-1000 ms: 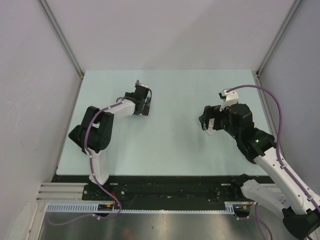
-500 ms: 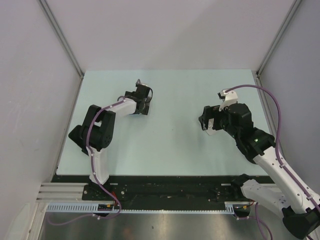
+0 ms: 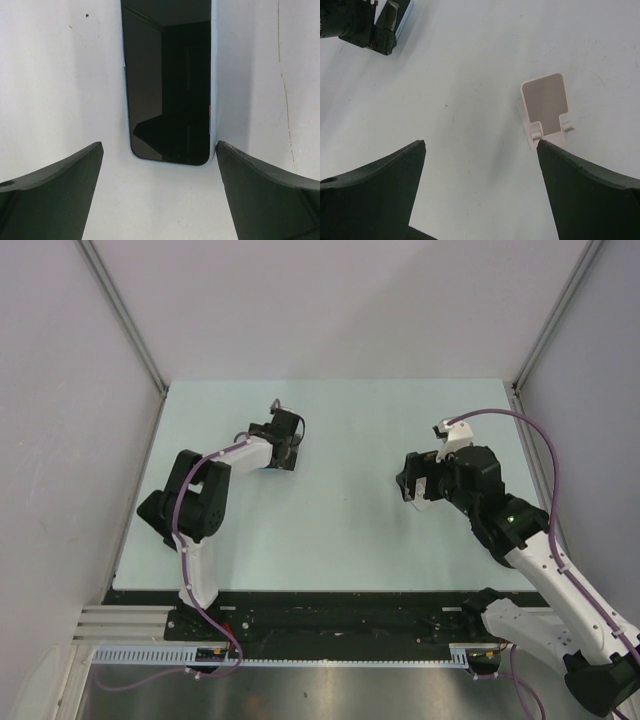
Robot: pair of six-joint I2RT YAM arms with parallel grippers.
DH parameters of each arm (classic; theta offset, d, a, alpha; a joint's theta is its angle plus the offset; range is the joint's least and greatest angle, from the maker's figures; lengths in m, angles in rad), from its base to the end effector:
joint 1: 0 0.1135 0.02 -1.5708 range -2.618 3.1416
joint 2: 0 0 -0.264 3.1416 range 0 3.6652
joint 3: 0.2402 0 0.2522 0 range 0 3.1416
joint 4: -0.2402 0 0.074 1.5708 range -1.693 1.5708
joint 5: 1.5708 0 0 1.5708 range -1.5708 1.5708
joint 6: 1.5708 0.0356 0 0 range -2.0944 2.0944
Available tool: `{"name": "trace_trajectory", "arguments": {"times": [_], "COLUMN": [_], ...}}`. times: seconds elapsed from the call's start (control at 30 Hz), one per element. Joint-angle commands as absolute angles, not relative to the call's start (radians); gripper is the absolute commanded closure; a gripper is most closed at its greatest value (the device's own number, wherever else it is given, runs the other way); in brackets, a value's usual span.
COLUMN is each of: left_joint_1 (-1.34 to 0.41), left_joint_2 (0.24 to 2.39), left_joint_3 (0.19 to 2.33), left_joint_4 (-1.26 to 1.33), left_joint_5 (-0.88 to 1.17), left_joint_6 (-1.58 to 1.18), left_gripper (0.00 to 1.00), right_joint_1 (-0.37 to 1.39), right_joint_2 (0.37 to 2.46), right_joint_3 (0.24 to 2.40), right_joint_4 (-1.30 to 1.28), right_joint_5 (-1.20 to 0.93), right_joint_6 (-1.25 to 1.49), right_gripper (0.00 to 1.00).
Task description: Remove the phone from the phone stand
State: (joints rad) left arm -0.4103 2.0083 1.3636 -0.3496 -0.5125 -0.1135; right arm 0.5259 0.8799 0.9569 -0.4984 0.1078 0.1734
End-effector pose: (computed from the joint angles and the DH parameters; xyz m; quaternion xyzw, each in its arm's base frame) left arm 0.3930 -0.1519 0.1653 0.0659 0.9279 0.1635 0.3285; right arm 0.1673 0.0927 0.3509 -0.1181 0.8303 0.1435 0.5254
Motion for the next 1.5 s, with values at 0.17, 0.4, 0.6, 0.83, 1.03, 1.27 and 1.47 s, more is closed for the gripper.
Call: {"name": "trace_trajectory", "arguments": {"times": [0.17, 0.4, 0.6, 0.83, 1.03, 1.27, 1.47], "left_joint_1": [-0.413, -0.413, -0.413, -0.411, -0.410, -0.411, -0.425], "left_joint_2": [1.751, 1.429, 1.154, 0.896, 0.744, 0.718, 0.707], "left_joint_3": [1.293, 1.224, 1.161, 1.085, 0.938, 0.808, 0.805], "left_joint_4": [-0.364, -0.364, -0.360, -0.362, -0.359, -0.328, -0.324], "left_joint_5": [-0.385, -0.174, 0.066, 0.124, 0.071, 0.003, -0.069], "left_joint_6": [-0.208, -0.261, -0.275, -0.138, -0.003, 0.023, 0.021], "left_gripper": [0.00, 0.00, 0.00, 0.00, 0.00, 0.00, 0.00], "right_joint_1": [0.515, 0.508, 0.456, 0.331, 0.285, 0.275, 0.267], "right_joint_2": [0.965, 1.104, 1.238, 1.380, 1.463, 1.540, 1.585], "right_joint_3": [1.006, 1.083, 1.123, 1.189, 1.201, 1.207, 1.215], "right_joint_4": [-0.528, -0.548, -0.537, -0.546, -0.531, -0.500, -0.469], "right_joint_5": [0.140, 0.156, 0.172, 0.101, -0.027, -0.071, -0.058], "right_joint_6": [0.143, 0.166, 0.124, 0.011, -0.081, -0.156, -0.199], "right_gripper": [0.00, 0.00, 0.00, 0.00, 0.00, 0.00, 0.00]}}
